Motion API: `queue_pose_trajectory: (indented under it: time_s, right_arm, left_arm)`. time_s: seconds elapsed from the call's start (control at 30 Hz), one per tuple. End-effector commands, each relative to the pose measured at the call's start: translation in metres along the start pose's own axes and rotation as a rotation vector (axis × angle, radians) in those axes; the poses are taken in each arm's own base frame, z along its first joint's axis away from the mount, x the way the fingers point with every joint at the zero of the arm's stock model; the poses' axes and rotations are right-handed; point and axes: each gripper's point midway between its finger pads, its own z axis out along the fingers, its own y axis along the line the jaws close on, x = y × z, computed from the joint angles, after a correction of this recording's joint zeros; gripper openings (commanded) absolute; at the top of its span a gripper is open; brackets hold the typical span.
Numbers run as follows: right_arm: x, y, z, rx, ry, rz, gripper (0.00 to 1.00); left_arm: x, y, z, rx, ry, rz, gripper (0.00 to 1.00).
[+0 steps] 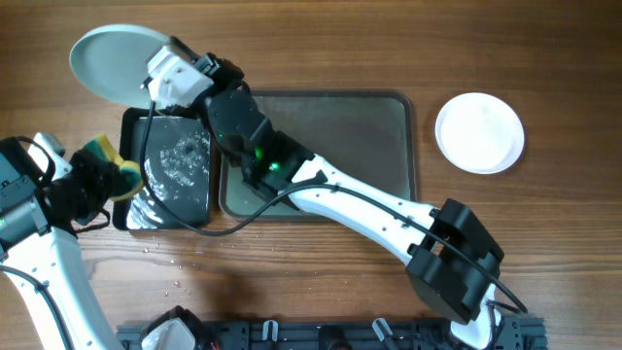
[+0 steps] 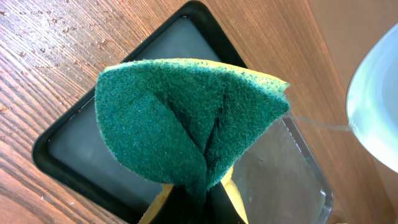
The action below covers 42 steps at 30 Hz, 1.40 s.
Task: Clean dirty plates on tray and stack at the side
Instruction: 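Lift the scrubbed plate with the right gripper and tilt it over the water tray, then swing the plate right and lower it onto the stacked white plates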
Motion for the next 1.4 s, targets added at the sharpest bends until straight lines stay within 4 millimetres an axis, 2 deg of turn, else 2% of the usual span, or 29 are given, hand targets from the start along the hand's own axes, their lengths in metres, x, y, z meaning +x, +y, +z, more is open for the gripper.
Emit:
queue_pose_trajectory:
  time_s: [0.0, 0.3, 0.47, 0.5, 0.57, 0.63, 0.67, 0.73, 0.8, 0.9, 1.0, 1.07, 1.13, 1.23, 1.3, 1.37]
  right_arm:
    - [-0.020, 0.010, 0.001, -0.057, -0.084, -0.068, 0.05]
    - [-0.025, 0.015, 0.000, -0.085, -0.111, -0.043, 0.04]
    - [-0.015, 0.014, 0.002, -0.095, -0.067, 0.179, 0.04]
    - [-0.010, 0.011, 0.003, -0.082, -0.045, 0.229, 0.05]
    - [0.019, 0.008, 0.006, -0.070, 0.067, 0.419, 0.04]
    - [0.045, 0.019, 0.005, -0.136, 0.175, 0.541, 0.04]
    - [0.058, 0.030, 0.003, -0.235, 0.226, 0.583, 0.04]
    - [0.072, 0.033, 0.000, -0.349, 0.287, 0.705, 0.04]
    - [0.074, 0.025, -0.003, -0.446, 0.310, 0.831, 0.04]
    - [0.078, -0.012, -0.015, -0.546, 0.376, 1.023, 0.04]
    - [0.101, -0.058, -0.032, -0.516, 0.478, 1.092, 0.04]
    - [0.127, -0.093, -0.047, -0.436, 0.573, 1.128, 0.04]
    - [0.170, -0.148, -0.076, -0.306, 0.696, 1.148, 0.04]
    - [0.217, -0.209, -0.120, -0.162, 0.813, 1.163, 0.04]
    - [0.240, -0.237, -0.144, -0.090, 0.869, 1.184, 0.04]
    - [0.271, -0.271, -0.179, 0.030, 0.942, 1.250, 0.04]
  left_arm:
    - [-0.004, -0.004, -0.004, 0.003, -0.017, 0.025, 0.04]
    - [-0.004, -0.004, -0.004, 0.003, -0.017, 0.025, 0.04]
    - [-0.005, -0.004, -0.004, 0.003, -0.018, 0.025, 0.04]
    - [-0.005, -0.004, -0.004, 0.003, -0.018, 0.025, 0.04]
    - [-0.005, -0.004, -0.004, 0.003, -0.018, 0.025, 0.04]
    - [-0.005, -0.004, -0.004, 0.004, -0.018, 0.030, 0.04]
    - [-0.004, -0.005, -0.004, 0.004, -0.017, 0.057, 0.04]
    - [-0.004, -0.004, -0.004, 0.004, -0.017, 0.081, 0.04]
    - [-0.004, -0.006, -0.004, 0.011, -0.016, 0.083, 0.04]
    - [-0.004, -0.010, -0.004, 0.034, -0.013, 0.138, 0.04]
    - [-0.005, -0.016, -0.003, 0.047, -0.023, 0.187, 0.04]
    - [-0.003, -0.024, -0.001, 0.062, -0.020, 0.215, 0.04]
    - [0.003, -0.038, 0.004, 0.078, -0.014, 0.293, 0.04]
    - [0.010, -0.050, 0.009, 0.064, -0.015, 0.359, 0.04]
    - [0.012, -0.054, 0.011, 0.050, -0.021, 0.384, 0.04]
    - [0.014, -0.058, 0.013, 0.048, -0.023, 0.405, 0.04]
